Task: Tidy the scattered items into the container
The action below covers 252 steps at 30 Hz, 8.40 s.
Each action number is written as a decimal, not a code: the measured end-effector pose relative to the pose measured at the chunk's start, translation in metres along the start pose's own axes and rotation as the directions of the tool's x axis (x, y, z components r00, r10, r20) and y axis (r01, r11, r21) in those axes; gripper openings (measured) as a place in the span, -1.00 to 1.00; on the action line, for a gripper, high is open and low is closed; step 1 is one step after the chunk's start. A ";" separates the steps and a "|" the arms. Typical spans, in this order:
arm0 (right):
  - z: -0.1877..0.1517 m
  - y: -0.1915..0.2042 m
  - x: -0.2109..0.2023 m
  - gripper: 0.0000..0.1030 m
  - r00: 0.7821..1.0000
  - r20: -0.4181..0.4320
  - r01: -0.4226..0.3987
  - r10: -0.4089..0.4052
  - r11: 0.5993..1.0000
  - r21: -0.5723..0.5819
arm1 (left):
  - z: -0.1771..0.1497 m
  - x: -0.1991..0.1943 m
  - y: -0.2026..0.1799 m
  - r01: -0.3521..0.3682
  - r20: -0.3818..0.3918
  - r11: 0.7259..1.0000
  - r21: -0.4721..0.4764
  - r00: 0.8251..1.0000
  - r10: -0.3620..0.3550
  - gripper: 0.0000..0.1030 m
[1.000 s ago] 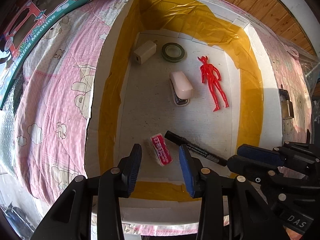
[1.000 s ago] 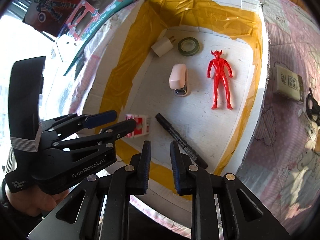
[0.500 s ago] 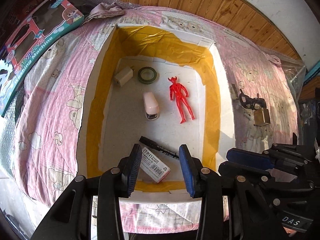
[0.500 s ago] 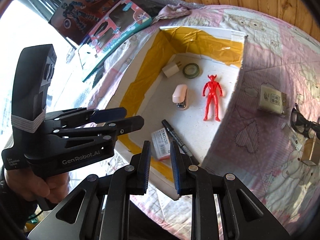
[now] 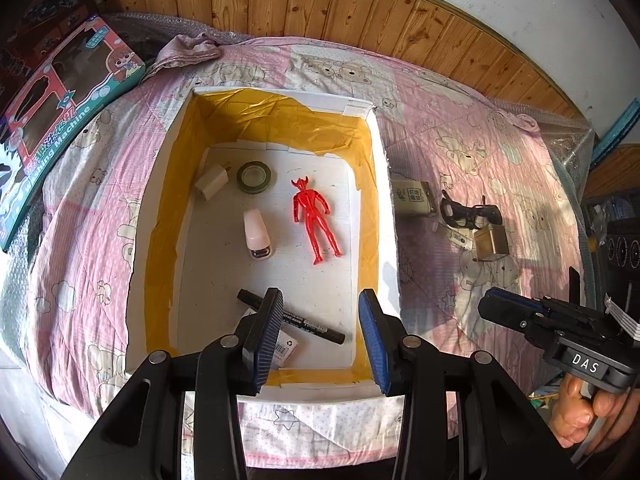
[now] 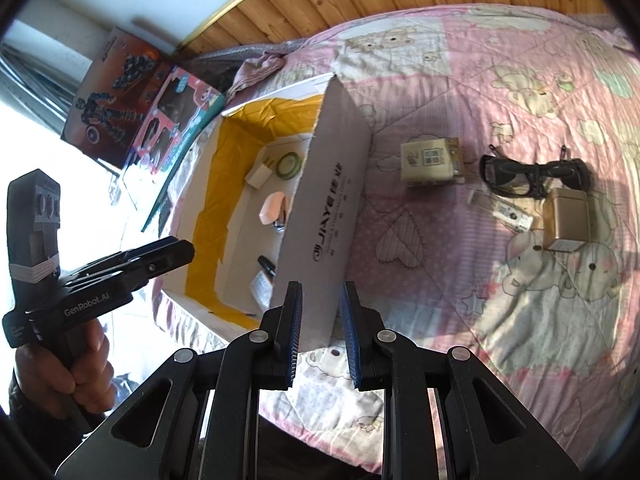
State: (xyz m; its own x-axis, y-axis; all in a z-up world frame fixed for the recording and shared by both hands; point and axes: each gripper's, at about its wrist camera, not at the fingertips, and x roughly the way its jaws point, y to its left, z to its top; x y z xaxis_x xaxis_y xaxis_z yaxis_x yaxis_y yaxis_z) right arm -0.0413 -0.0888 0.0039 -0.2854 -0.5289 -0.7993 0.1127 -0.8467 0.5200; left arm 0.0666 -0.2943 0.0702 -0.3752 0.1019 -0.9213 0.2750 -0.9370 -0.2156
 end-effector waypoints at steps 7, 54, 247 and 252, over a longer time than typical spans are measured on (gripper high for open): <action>0.000 -0.051 -0.022 -0.56 0.997 0.056 0.038 -0.046 0.991 0.129 | 0.019 0.012 -0.057 0.057 -0.011 0.992 0.116 0.998 -0.056 0.02; 0.074 -0.161 0.071 -0.15 0.985 -0.081 0.146 -0.154 0.985 -0.098 | 0.119 0.248 -0.178 0.149 -0.406 0.743 0.653 0.897 0.176 0.08; 0.061 0.107 0.152 -0.37 0.965 -0.244 0.030 -0.093 0.968 -0.248 | 0.037 0.085 0.113 -0.147 -0.116 0.966 -0.211 0.985 0.125 0.07; 0.057 0.103 0.125 -0.37 0.975 -0.213 0.009 -0.062 0.971 -0.240 | 0.030 0.067 0.124 -0.091 -0.080 0.957 -0.274 0.994 0.072 0.07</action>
State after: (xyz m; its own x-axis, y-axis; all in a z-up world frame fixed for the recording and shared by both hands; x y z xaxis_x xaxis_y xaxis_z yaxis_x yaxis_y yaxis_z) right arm -0.1195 -0.2393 -0.0253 -0.0827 -0.4756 -0.8758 0.3355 -0.8407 0.4249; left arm 0.0489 -0.4138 -0.0083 -0.2821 0.0612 -0.9574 0.5402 -0.8146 -0.2112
